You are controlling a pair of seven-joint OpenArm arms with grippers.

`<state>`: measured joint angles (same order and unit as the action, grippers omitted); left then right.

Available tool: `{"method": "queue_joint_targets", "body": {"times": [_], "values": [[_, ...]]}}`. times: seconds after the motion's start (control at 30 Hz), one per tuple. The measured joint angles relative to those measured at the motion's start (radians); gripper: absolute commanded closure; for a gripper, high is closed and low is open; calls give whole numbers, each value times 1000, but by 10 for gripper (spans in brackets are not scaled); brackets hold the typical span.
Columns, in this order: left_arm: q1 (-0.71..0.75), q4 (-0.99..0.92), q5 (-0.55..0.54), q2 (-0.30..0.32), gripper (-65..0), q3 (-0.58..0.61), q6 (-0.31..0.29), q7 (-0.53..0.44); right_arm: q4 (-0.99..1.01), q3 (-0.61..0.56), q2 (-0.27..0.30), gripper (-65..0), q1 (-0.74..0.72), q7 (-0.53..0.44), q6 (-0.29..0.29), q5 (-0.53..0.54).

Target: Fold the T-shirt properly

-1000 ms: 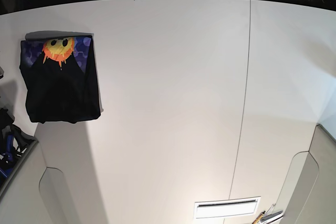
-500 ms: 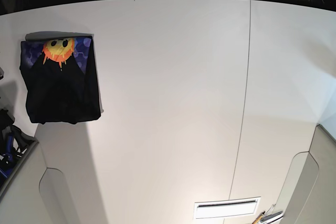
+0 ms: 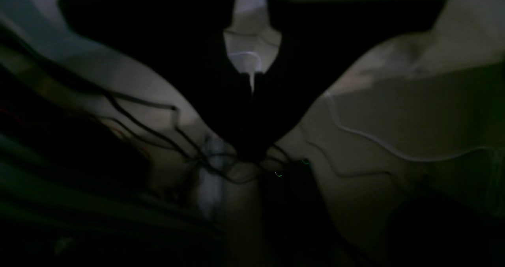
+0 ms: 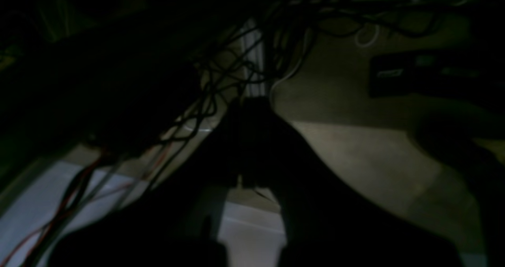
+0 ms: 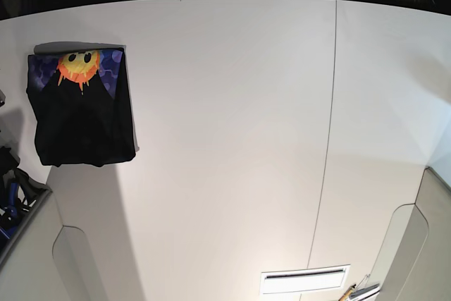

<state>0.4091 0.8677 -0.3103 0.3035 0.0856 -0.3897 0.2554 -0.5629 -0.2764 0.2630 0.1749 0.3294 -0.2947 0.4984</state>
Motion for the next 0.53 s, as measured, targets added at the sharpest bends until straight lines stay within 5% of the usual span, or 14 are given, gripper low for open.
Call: {"method": "queue_joint_targets", "body": {"times": [0.13,0.53], "values": [[-61,-67,14,-39,0,2,11,-2,12,-1,-53,0,-21,-7,49,-35],[-77,-87,16,-48,0,2,12,-1,13,0,-86,0,-21,-41,112,-36]]}}
